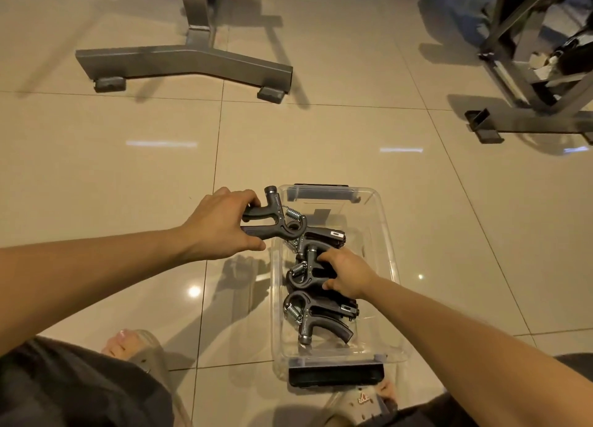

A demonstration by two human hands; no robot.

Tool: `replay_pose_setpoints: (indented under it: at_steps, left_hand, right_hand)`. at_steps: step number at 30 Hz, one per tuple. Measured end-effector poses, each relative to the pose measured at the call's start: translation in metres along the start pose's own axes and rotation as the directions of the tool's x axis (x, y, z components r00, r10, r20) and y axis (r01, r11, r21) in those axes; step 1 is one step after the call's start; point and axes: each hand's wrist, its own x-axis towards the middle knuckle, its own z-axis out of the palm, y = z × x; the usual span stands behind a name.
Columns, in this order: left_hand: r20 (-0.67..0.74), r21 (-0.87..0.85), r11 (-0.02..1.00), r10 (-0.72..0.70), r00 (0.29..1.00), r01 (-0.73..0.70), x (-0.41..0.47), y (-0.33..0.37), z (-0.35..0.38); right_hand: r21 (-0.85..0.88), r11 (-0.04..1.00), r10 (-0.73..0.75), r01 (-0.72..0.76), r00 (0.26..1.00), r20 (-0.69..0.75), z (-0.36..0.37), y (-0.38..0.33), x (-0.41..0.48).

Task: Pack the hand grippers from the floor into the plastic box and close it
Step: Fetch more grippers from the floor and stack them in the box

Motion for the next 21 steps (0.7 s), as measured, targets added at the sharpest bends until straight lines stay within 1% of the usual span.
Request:
replay_pose_setpoints:
  at_steps: [6, 10, 11, 12, 14, 16, 19, 21]
  left_hand:
    - [0.015, 0.012, 1.0, 0.016, 1.0, -0.016, 0.0, 0.001, 0.004]
    - [0.01, 0.013, 1.0, 0.022, 1.0, -0.022, 0.0, 0.002, 0.004]
    - [0.012, 0.015, 1.0, 0.023, 1.0, -0.023, -0.001, 0.002, 0.003]
    - [0.013, 0.018, 0.999, 0.026, 1.0, -0.026, -0.002, 0.003, 0.003]
    - [0.0, 0.02, 0.999, 0.025, 1.0, -0.025, -0.003, 0.005, 0.003]
    - [-0.036, 0.007, 1.0, 0.016, 0.999, -0.016, -0.005, 0.008, 0.001]
    - [-0.119, -0.02, 1.0, -0.006, 0.993, 0.003, -0.007, 0.01, -0.005]
    - [-0.183, -0.042, 0.999, -0.006, 0.983, -0.001, -0.008, 0.015, -0.009]
  right_hand:
    - [0.014, 1.0, 0.015, -0.015, 1.0, 0.015, 0.002, 0.0, -0.002]
    - [0.026, 1.0, 0.01, -0.009, 1.0, -0.016, -0.005, -0.006, -0.007]
    - [0.057, 0.998, 0.015, -0.013, 0.999, -0.039, -0.009, -0.008, -0.009]
    - [0.141, 0.99, 0.041, -0.031, 0.997, -0.064, -0.015, -0.01, -0.013]
    - [0.393, 0.917, 0.107, -0.061, 0.99, -0.094, -0.033, -0.018, -0.02]
    - [0.59, 0.807, 0.114, -0.026, 0.987, -0.112, -0.057, -0.029, -0.027]
    - [0.751, 0.658, 0.064, 0.052, 0.99, -0.124, -0.093, -0.051, -0.037]
    - [0.844, 0.534, 0.054, 0.054, 0.994, -0.098, -0.111, -0.065, -0.047]
